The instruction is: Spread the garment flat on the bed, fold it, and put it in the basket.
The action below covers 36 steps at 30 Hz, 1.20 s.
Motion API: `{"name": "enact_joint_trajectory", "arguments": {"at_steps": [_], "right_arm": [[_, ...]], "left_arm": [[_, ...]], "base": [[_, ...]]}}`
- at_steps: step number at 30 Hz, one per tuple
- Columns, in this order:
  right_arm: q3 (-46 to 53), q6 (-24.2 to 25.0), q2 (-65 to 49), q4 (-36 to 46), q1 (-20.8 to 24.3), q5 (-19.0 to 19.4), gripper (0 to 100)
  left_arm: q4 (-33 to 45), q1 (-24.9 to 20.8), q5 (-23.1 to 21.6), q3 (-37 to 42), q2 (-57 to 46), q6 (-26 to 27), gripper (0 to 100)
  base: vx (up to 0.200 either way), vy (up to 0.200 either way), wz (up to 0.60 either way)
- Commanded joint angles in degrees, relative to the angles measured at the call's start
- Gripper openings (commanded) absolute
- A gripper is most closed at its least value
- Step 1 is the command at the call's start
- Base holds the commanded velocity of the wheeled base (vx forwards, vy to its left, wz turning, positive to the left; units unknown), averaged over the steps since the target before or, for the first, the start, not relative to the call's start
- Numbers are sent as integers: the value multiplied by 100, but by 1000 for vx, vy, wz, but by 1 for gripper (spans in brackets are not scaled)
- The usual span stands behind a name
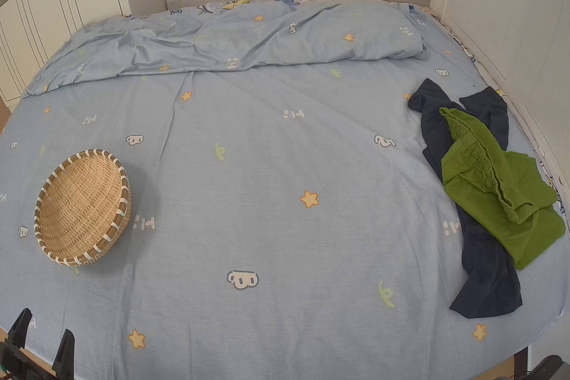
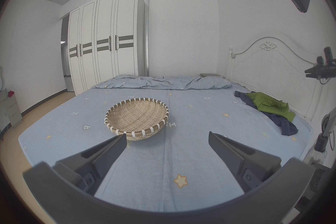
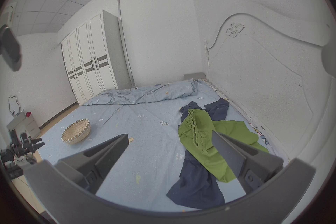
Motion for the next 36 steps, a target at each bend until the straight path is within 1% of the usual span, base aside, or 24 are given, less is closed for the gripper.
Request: {"name": "enact_joint_trajectory", "arguments": {"at_steps": [1,3,4,5,6,7,8,9,11,13,14,15,20,27,29,31,34,36], "right_arm": [[-853,41,3600,-1335,-82,22,100],[-1433,49,4717,-1809,-345,13,100],[-1627,49,5007,-1871,-389,13,100],[-1627,49,5007,-1871,-389,13,100],[-2312,49,5842,-1906,-539,22,100],[-2576,41,6105,-1880,-591,22,100],[-2576,41,6105,-1880,-591,22,100],[-2989,41,6492,-1748,-670,22,100],[-3692,32,6967,-1097,-732,22,100],[-4035,41,7160,-755,-732,39,100],[-4378,49,7345,-429,-706,74,100],[-4501,58,7432,-368,-706,74,100],[-4553,-65,7599,-412,-732,66,100],[-4633,-100,7705,-438,-758,48,100],[-4703,-126,7793,-385,-802,101,100],[-4712,-126,7810,-333,-811,224,100],[-4720,-100,7810,-175,-925,549,100],[-4738,-91,7837,-139,-987,663,100]], "left_arm": [[0,0,2,92,-93,-1,100],[0,0,2,92,-93,-1,100],[0,0,2,92,-93,-1,100],[0,0,2,92,-93,-1,100],[0,0,2,92,-93,-1,100],[0,0,2,92,-93,-1,100],[0,0,2,92,-93,-1,100],[0,0,2,92,-93,-1,100],[0,0,2,92,-93,-1,100],[0,0,2,92,-93,-1,100],[0,0,2,92,-93,-1,100],[0,0,2,92,-93,-1,100],[0,0,2,92,-93,-1,100],[0,0,2,92,-93,-1,100],[0,0,2,92,-93,-1,100],[0,0,2,92,-93,-1,100],[0,0,2,92,-93,-1,100],[0,0,2,92,-93,-1,100]], "base": [[0,0,0],[0,0,0],[0,0,0],[0,0,0],[0,0,0],[0,0,0],[0,0,0],[0,0,0],[0,0,0],[0,0,0],[0,0,0],[0,0,0],[0,0,0],[0,0,0],[0,0,0],[0,0,0],[0,0,0],[0,0,0]]}}
